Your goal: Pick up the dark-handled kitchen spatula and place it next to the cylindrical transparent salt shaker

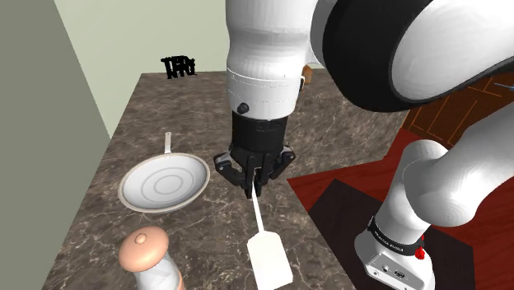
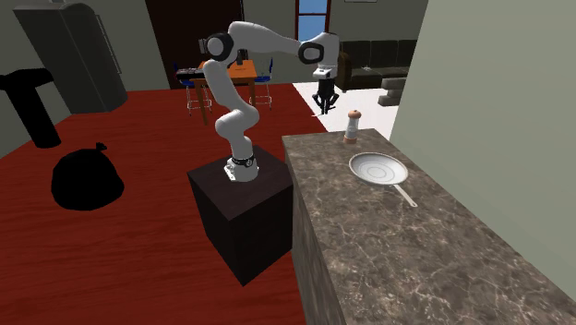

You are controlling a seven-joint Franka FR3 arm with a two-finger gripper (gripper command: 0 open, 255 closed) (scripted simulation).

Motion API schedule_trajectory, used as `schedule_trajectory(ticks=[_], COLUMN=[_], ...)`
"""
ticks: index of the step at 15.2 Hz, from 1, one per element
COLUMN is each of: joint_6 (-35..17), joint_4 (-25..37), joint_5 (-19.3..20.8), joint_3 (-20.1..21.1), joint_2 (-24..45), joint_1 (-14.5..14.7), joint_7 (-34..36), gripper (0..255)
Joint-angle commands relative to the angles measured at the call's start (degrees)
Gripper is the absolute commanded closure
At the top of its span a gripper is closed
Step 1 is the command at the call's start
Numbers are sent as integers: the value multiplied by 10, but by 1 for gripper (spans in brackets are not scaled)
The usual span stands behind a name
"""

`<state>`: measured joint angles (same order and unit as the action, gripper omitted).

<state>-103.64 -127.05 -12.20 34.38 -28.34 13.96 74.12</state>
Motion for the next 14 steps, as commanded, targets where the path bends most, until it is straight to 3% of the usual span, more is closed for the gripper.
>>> schedule_trajectory(ticks=[1, 14], joint_6=[-16, -120], joint_4=[-14, -97], joint_5=[-1, -8], joint_3=[2, 28], joint_2=[2, 23], joint_1=[0, 1], joint_7=[-1, 5], gripper=[255, 255])
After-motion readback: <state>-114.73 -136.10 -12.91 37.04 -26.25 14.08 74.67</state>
